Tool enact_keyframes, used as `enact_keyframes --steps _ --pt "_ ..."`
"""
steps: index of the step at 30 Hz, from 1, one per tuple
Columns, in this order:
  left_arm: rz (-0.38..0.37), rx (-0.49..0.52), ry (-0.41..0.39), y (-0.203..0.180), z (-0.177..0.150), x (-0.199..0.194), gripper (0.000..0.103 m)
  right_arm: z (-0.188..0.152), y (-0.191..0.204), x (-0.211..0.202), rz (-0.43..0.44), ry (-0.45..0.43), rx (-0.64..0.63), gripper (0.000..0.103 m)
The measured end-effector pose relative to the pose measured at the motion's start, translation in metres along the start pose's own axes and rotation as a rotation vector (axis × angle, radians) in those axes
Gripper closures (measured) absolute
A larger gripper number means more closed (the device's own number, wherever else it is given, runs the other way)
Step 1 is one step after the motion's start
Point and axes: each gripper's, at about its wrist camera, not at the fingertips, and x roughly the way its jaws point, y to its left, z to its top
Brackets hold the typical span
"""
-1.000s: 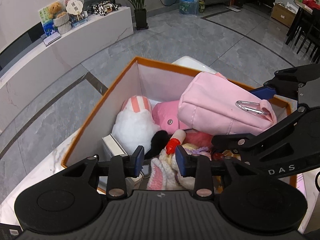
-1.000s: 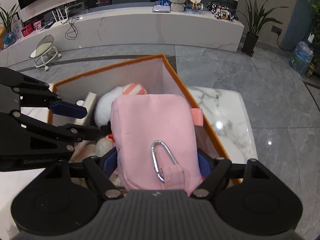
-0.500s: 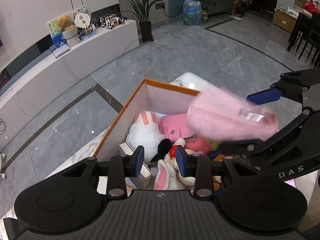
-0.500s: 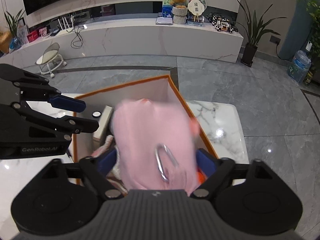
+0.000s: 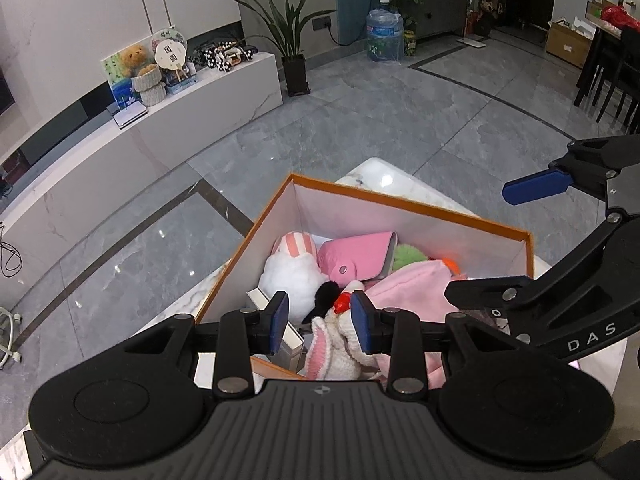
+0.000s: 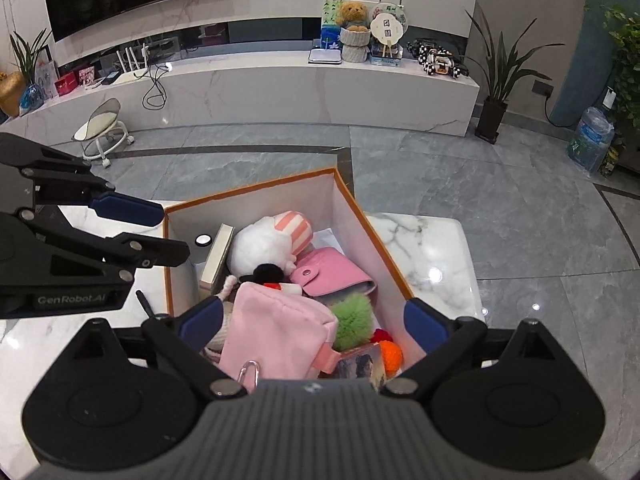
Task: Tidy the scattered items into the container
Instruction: 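Lower the glue bottle and pouch into the orange box and open both tools, then raise both open tools away from the filled orange box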
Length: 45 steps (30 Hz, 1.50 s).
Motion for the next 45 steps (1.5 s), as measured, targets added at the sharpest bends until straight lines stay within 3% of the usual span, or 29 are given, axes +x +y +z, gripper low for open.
enact_keyframes --steps 3,6,12,16,23,29,34,45 --pt "0.020 0.001 -0.029 -0.004 0.000 -0.014 0.032 -0.001 0.000 -0.015 -0.007 -0.013 0.012 0.005" --pt "0.054 -0.007 -0.079 -0.009 -0.001 -0.033 0.017 -0.002 0.002 -0.038 -0.024 -0.060 0.026 0.002" --pt "0.051 -0.039 -0.170 -0.017 0.005 -0.070 0.012 -0.006 -0.001 -0.083 -0.012 -0.143 0.078 0.001" --pt "0.034 -0.059 -0.250 -0.027 0.008 -0.100 0.000 -0.011 -0.006 -0.112 -0.006 -0.206 0.117 0.001" --pt "0.059 -0.100 -0.252 -0.040 0.013 -0.118 0.000 -0.028 -0.004 -0.145 -0.097 -0.321 0.176 0.001" --pt "0.158 -0.096 -0.247 -0.055 0.000 -0.114 0.000 -0.052 0.003 -0.147 -0.112 -0.349 0.251 0.001" --pt "0.180 -0.167 -0.221 -0.058 -0.023 -0.105 0.000 -0.079 0.009 -0.132 -0.162 -0.340 0.352 0.001" --pt "0.202 -0.226 -0.146 -0.061 -0.055 -0.071 0.000 -0.131 0.021 -0.081 -0.283 -0.309 0.472 0.001"
